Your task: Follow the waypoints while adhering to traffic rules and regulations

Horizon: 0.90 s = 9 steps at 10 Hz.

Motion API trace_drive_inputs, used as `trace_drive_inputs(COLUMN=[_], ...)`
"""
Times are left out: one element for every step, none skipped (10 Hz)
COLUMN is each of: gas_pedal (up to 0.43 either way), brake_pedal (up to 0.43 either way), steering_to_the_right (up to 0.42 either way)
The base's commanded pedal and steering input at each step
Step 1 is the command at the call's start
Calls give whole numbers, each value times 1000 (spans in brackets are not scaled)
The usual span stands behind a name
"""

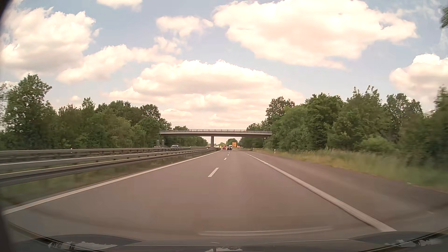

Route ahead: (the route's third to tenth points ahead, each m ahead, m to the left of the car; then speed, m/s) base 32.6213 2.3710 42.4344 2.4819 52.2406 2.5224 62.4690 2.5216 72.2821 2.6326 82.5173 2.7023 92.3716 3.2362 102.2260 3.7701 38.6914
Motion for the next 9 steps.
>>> trace_drive_inputs(gas_pedal=[240,248,260,280,280,287,287,287,299], brake_pedal=[12,12,6,12,12,12,12,12,12], steering_to_the_right=[-3,-2,-3,-2,-3,-2,-2,-3,-3])
